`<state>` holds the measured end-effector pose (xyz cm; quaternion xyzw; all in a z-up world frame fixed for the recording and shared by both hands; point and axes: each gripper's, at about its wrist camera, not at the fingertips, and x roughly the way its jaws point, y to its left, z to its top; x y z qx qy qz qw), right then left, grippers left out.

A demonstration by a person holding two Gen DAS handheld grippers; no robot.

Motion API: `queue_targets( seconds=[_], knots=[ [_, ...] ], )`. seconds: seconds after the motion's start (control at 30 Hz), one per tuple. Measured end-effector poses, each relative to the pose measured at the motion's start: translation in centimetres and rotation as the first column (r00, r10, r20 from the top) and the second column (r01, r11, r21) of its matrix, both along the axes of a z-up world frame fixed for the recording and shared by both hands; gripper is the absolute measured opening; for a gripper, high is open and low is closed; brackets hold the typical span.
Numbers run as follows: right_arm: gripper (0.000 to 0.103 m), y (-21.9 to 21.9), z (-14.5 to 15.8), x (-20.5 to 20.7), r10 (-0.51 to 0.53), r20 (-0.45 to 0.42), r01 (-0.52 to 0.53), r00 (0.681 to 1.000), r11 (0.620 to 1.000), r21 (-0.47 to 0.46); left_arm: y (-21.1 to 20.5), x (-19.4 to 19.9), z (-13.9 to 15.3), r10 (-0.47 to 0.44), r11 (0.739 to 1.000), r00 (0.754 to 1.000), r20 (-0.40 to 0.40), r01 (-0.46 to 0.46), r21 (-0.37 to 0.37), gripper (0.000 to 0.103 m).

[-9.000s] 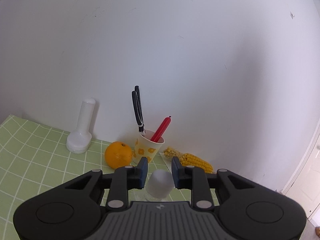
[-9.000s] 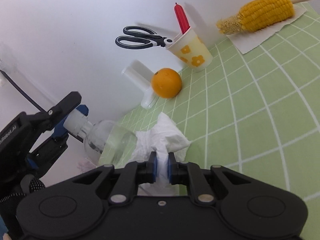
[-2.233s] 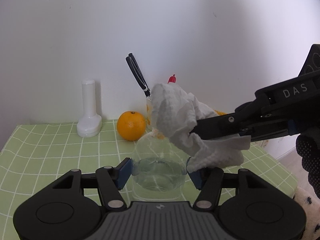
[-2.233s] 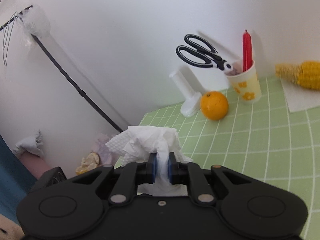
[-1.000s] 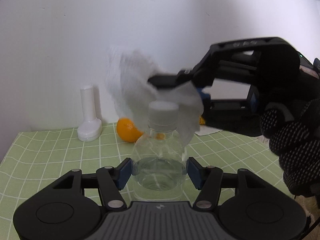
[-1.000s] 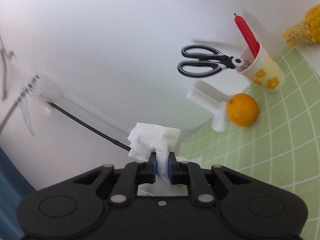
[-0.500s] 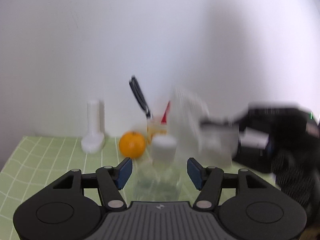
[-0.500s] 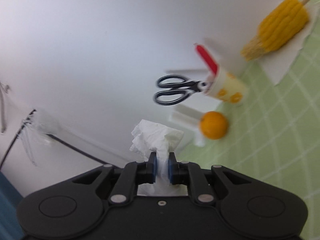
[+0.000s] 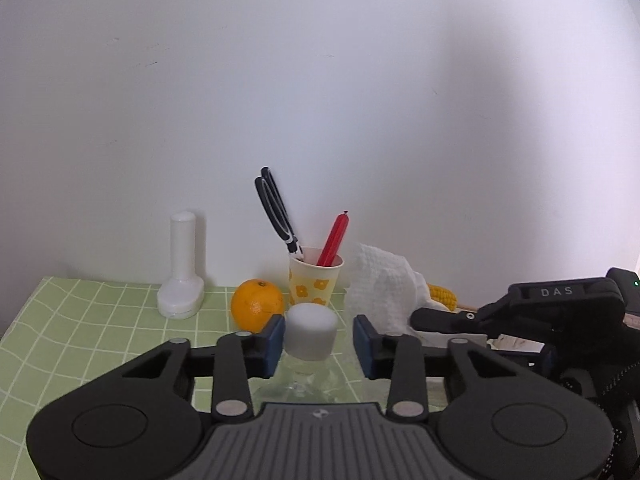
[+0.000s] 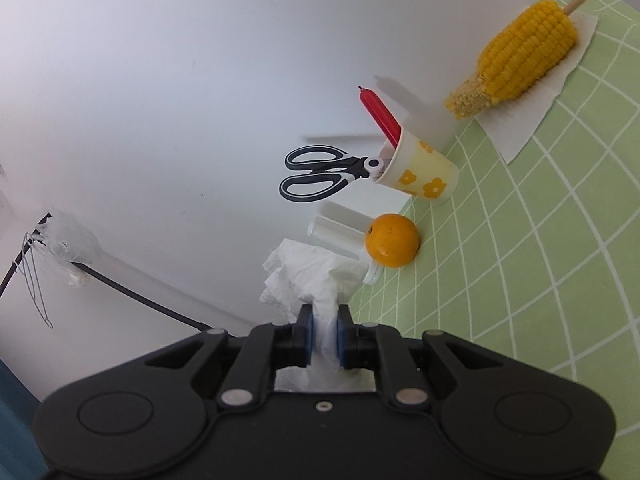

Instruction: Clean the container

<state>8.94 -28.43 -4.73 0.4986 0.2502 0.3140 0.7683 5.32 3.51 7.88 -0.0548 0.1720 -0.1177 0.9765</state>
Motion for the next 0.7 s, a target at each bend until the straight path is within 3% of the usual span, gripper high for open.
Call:
queue_targets(
  seconds=[0.27,0.4,0.53,0.63,0.7],
  knots=[
    [0.012,0.3,-0.6,0.0,-0.002,-0.041,0.002,0.999,1.0,0.002,5.6,0.3,-1.5,0.094,0.988,0.996,-0.004,-0.093,-0.121,0.03],
    [0.012,1.1,-1.4,0.3,0.026,-0.072,-0.022,0.997,0.998,0.06,8.0,0.9,-2.2,0.138,0.976,0.99,-0.013,-0.138,-0.17,0.03],
    [0.012,2.4,-2.2,0.6,0.059,-0.116,-0.052,0.991,0.997,0.056,10.1,1.1,-3.4,0.178,0.954,0.984,-0.033,-0.18,-0.241,0.029],
    [0.012,3.6,-2.6,0.7,0.086,-0.128,-0.082,0.988,0.996,0.04,11.4,0.4,-3.2,0.192,0.917,0.98,-0.051,-0.198,-0.346,0.029],
    [0.012,4.3,-3.0,1.1,0.102,-0.146,-0.095,0.984,0.994,0.052,11.9,0.3,-3.7,0.216,0.903,0.974,-0.063,-0.224,-0.366,0.03]
  ],
)
